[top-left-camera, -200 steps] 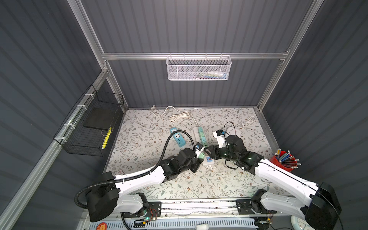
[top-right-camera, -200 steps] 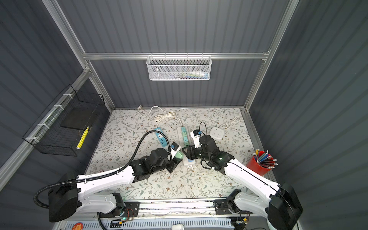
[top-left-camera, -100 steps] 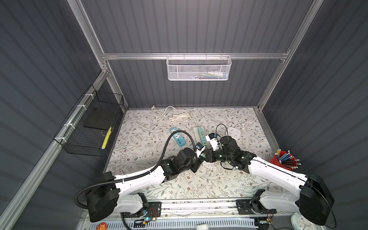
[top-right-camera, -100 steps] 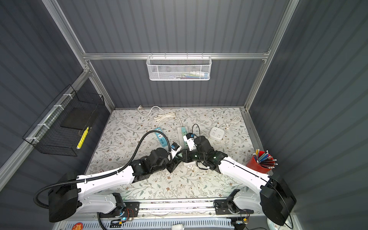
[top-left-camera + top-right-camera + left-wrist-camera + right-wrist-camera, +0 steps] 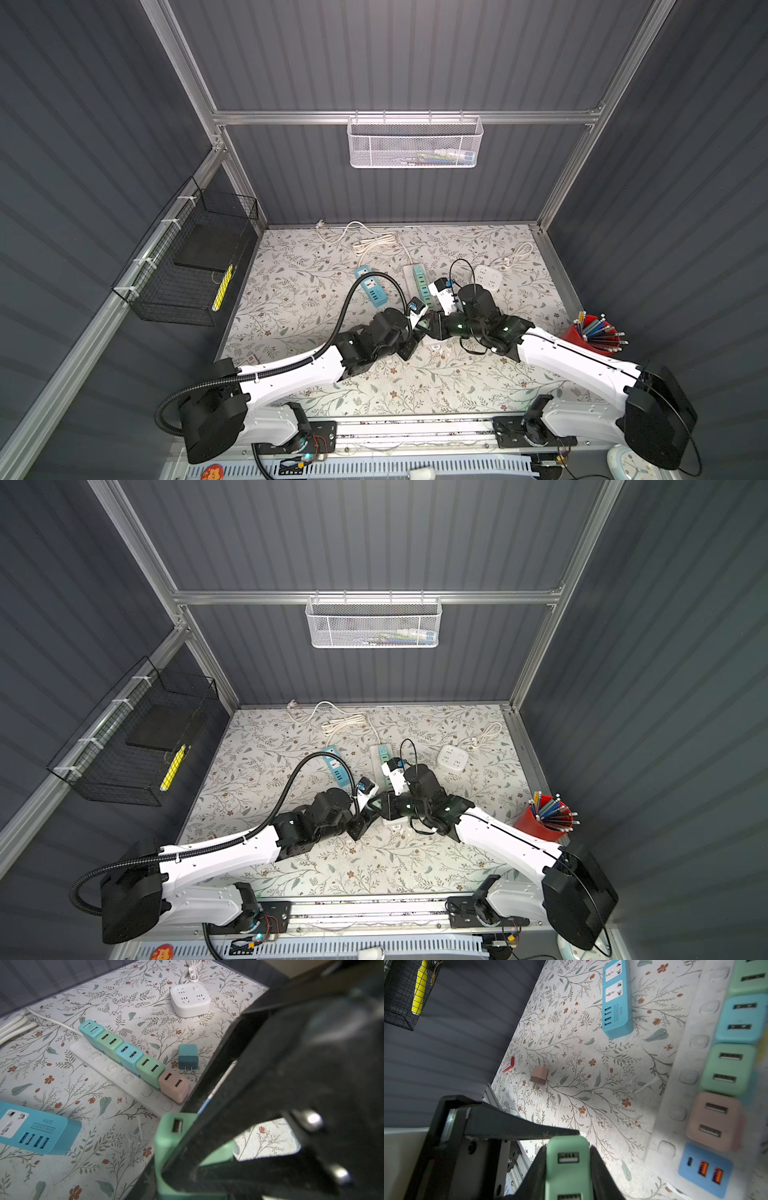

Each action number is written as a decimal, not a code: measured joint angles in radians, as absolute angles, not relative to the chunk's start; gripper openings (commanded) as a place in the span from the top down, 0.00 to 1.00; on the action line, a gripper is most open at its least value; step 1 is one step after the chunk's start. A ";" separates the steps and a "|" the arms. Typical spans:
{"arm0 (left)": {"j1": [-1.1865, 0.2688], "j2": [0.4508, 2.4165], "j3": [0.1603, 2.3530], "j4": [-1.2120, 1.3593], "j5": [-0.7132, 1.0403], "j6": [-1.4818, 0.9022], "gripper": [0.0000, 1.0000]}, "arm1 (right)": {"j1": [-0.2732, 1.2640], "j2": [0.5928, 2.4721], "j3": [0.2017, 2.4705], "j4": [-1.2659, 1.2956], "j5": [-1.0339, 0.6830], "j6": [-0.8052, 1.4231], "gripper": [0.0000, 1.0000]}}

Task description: Insert the plug

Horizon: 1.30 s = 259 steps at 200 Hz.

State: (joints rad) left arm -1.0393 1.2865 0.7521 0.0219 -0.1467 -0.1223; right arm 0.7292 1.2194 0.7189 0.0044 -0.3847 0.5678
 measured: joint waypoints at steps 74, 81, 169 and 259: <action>-1.041 1.198 0.756 -0.018 -0.304 -0.165 0.03 | 0.748 1.172 0.718 0.008 -0.270 0.575 0.79; -1.041 1.175 0.756 -0.023 -0.337 -0.178 0.01 | 0.748 1.160 0.720 0.006 -0.243 0.572 0.79; -0.616 1.401 1.146 -0.414 -0.406 -0.551 0.00 | 0.739 1.009 0.748 -0.061 0.060 0.441 0.79; -0.496 1.947 1.436 -0.551 -0.163 -0.582 0.03 | 0.738 0.988 0.722 -0.064 0.086 0.418 0.79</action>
